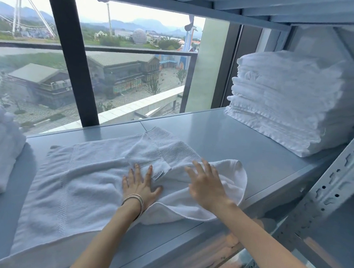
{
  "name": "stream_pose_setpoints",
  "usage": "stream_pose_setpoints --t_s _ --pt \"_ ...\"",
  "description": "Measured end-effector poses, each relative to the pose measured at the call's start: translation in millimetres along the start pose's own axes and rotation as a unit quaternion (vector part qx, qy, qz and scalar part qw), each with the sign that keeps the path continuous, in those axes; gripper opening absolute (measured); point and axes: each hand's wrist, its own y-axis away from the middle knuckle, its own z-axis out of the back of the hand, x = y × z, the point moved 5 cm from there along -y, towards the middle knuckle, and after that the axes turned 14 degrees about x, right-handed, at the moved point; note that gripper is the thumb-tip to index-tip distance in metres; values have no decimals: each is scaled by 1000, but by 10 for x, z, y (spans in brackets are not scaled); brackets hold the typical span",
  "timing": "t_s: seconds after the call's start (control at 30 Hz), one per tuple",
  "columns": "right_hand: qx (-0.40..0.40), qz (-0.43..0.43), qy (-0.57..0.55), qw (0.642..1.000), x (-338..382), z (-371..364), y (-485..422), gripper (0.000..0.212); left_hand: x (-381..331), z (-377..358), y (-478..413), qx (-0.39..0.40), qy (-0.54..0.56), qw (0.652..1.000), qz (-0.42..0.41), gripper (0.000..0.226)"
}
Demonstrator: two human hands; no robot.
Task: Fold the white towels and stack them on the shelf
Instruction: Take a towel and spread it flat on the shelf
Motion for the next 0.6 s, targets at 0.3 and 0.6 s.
stream_pose_setpoints --t_s 0.3,0.6 --pt "61 81 52 994 369 -190 -504 48 151 94 110 -67 83 994 6 82" --pt "-28 118 126 985 -11 17 -782 29 58 12 90 16 -23 1000 12 65"
